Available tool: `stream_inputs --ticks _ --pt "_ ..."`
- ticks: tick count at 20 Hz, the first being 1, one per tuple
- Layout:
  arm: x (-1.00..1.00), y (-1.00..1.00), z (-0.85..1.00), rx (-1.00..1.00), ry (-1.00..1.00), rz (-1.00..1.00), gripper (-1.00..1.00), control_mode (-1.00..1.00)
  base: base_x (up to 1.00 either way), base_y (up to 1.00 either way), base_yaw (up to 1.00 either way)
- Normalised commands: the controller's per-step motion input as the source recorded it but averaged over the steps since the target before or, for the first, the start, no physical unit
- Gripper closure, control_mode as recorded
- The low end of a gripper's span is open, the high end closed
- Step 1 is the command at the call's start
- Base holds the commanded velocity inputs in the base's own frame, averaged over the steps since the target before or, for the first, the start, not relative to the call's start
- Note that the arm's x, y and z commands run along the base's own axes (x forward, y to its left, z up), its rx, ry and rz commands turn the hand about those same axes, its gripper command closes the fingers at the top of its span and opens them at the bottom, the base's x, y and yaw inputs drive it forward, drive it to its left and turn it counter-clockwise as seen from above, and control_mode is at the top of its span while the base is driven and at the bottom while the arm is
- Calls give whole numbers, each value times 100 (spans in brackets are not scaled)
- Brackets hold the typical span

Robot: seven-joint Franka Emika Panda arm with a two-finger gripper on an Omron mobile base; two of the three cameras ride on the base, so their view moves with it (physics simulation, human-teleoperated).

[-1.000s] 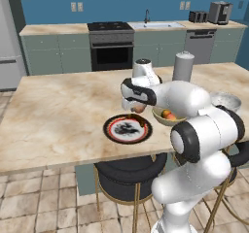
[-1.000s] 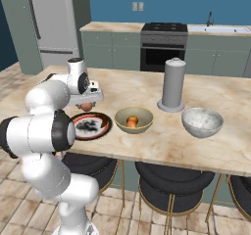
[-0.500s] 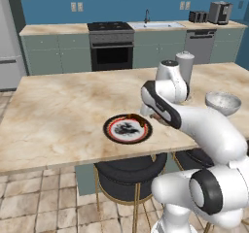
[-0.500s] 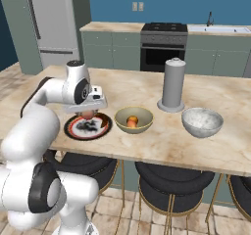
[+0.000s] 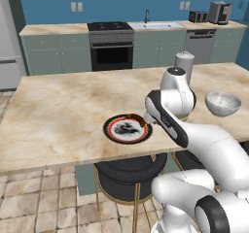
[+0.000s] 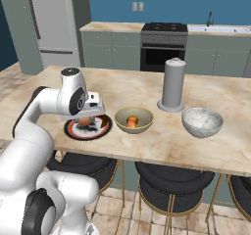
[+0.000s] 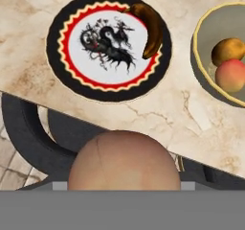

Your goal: Take the fruits from the plate on the dining counter and place two fruits in each bowl.

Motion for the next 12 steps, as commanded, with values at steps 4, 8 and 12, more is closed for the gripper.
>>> stream_inputs --ticks 4,8,12 --pt "0 0 0 0 0 0 100 -100 0 0 0" --pt "0 0 0 0 0 0 100 100 0 0 0" --pt "0 0 0 0 0 0 100 100 -61 -76 -4"
